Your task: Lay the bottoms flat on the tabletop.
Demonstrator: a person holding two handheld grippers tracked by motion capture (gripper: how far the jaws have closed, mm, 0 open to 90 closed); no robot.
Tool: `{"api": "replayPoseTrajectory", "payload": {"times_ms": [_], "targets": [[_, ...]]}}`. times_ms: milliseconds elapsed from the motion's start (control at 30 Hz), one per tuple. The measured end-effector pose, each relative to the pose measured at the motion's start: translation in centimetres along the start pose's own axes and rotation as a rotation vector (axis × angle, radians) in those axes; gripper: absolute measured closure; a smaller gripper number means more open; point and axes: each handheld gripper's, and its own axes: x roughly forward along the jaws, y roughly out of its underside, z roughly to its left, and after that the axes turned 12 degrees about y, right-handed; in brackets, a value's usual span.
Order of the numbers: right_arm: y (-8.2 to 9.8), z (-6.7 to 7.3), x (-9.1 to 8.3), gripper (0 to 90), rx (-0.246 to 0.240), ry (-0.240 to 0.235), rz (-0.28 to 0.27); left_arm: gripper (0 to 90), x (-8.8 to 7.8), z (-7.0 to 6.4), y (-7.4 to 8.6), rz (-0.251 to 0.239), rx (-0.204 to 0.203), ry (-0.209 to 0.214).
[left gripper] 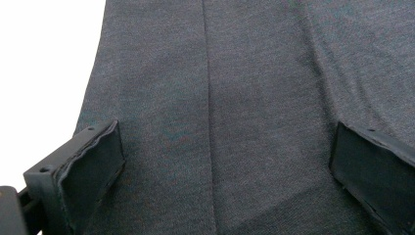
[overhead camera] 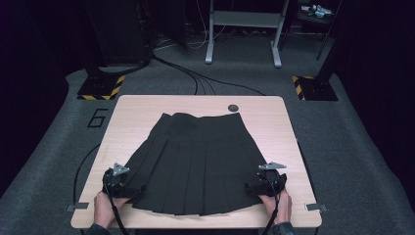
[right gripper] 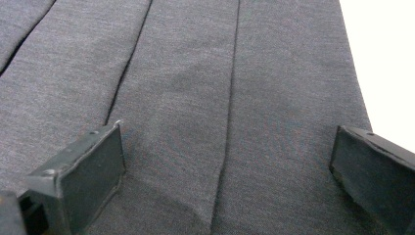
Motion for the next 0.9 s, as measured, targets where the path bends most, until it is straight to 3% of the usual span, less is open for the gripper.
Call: {"api": "replayPoseTrajectory", "payload": {"times_ms": [433, 867, 900], "targets": [[-2.2, -0.7, 1.8, 0.0, 0.005, 0.008, 0.015, 0.0, 1.6, 1.6, -2.0, -0.018, 0.001, -0.012], [-5.1, -2.6, 4.4, 0.0, 0.024, 0.024, 0.028, 0.0, 4.4, 3.7, -5.9, 0.002, 0.008, 0.001], [-5.2, -2.8, 4.5, 0.0, 0.020, 0.025, 0.028, 0.0, 4.6, 3.8, -6.0, -0.014, 0.010, 0.002]]}}
